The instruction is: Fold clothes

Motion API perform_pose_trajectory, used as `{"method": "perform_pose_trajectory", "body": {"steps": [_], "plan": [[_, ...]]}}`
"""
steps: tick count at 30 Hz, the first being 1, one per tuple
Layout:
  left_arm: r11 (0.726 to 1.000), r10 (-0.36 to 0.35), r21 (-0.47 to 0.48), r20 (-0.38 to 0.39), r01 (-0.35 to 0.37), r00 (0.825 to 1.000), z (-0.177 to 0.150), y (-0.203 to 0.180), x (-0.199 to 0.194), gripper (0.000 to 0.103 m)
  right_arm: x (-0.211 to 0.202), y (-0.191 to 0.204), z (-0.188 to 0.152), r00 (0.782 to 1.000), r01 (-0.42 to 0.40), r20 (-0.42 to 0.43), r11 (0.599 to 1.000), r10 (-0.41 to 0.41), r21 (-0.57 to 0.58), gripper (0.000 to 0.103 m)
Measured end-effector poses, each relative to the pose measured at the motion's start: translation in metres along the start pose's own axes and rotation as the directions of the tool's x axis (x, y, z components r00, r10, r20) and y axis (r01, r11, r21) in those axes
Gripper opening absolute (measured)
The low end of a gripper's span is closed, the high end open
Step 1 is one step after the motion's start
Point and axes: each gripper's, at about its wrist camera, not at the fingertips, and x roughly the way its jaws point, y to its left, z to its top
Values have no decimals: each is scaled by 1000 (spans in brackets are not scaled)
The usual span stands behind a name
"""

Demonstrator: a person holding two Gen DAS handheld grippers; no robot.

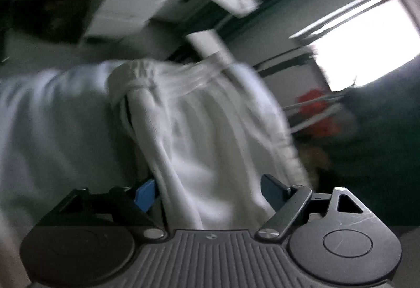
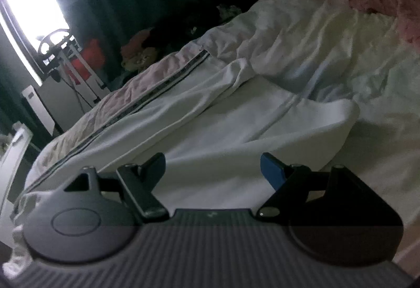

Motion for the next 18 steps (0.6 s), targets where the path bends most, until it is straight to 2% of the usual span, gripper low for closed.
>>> {"method": "perform_pose_trajectory", "body": {"steps": [1,3,4,7,10,11,15,17,18], "plan": [[1000,2,10,0,-2,1000,-1,-2,1,84,0,0,0,1000,4,5,1000,-4,-1,81],[997,78,16,-38,-77,996,-2,-3,8,84,-1,-1,0,1000,11,14,1000,-11,-1,81],[993,120,4,-66,-120,991,-3,-1,13,84,-1,-2,0,1000,15,18,1000,-15,-2,81],[982,157,-80,-136,-169,978,-2,15,24,82,1,-7,1,1000,19,12,999,-20,26,81],[955,269,-75,-198,-288,943,-5,24,36,64,4,-14,1,1000,20,-3,997,-20,70,81],[954,270,-79,-204,-290,941,-5,25,38,64,5,-17,1,1000,25,-4,996,-25,87,81],[969,220,-67,-187,-236,957,-4,21,36,60,7,-28,2,999,49,-6,987,-49,152,81],[983,166,-56,-161,-176,973,-4,18,32,48,7,-35,2,998,64,-5,979,-64,192,81],[989,130,-51,-141,-139,981,-3,16,29,46,7,-39,2,997,72,-5,974,-73,213,81]]}}
